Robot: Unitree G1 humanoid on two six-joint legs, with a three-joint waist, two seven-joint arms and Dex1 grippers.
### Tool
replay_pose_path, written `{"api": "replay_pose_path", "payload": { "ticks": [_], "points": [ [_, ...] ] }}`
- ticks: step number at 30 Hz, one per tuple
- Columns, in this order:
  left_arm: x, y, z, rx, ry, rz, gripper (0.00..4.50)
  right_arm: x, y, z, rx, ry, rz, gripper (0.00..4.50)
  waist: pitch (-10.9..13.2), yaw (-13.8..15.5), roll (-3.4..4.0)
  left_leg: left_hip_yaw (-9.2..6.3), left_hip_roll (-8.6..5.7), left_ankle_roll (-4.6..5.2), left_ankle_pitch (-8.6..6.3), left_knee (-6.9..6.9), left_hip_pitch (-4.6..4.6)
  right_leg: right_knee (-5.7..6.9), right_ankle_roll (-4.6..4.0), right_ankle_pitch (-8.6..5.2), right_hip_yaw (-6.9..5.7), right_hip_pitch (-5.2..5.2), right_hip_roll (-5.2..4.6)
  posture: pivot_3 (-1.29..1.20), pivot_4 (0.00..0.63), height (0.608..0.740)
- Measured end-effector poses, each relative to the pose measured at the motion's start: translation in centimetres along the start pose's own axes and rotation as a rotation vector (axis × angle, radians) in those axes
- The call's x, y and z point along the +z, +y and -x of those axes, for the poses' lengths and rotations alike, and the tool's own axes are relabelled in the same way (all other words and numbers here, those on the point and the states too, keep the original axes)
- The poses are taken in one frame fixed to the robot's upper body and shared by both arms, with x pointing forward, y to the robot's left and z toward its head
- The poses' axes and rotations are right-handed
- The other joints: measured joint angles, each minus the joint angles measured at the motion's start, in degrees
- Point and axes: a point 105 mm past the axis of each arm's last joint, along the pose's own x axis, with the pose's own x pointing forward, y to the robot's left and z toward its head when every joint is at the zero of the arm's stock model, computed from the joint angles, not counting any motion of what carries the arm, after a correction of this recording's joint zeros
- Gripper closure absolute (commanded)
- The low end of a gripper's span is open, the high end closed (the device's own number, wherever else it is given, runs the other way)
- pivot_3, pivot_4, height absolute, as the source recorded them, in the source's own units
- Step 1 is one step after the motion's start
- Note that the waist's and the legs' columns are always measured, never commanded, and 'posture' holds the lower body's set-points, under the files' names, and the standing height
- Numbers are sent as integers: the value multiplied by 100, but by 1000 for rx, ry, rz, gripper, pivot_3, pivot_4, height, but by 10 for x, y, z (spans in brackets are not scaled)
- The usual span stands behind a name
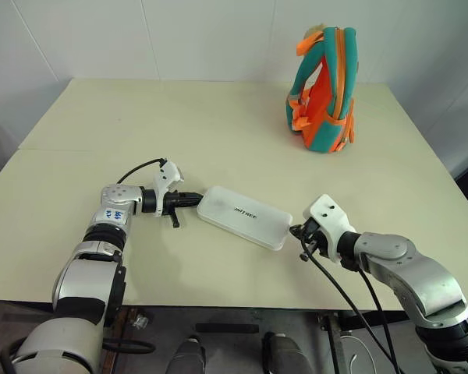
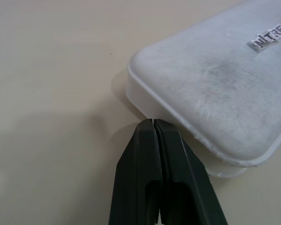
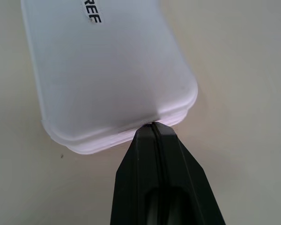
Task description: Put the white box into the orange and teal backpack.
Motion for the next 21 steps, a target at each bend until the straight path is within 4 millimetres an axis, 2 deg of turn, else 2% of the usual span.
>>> {"api": "replay_pose_path", "payload": {
  "ticks": [9,21],
  "points": [
    [2,-8,11,-104,21,-30,4453,-3,4,1,48,38,28,4500,0,-18,0,0,0,0,0,0,0,0,0,0,0,0,0,0,150,740],
    [-9,-35,30,-264,117,-40,4453,-1,2,6,113,54,109,4500,0,-17,0,0,1,0,0,-1,1,2,-1,0,2,0,0,0,150,740]
  ]
}}
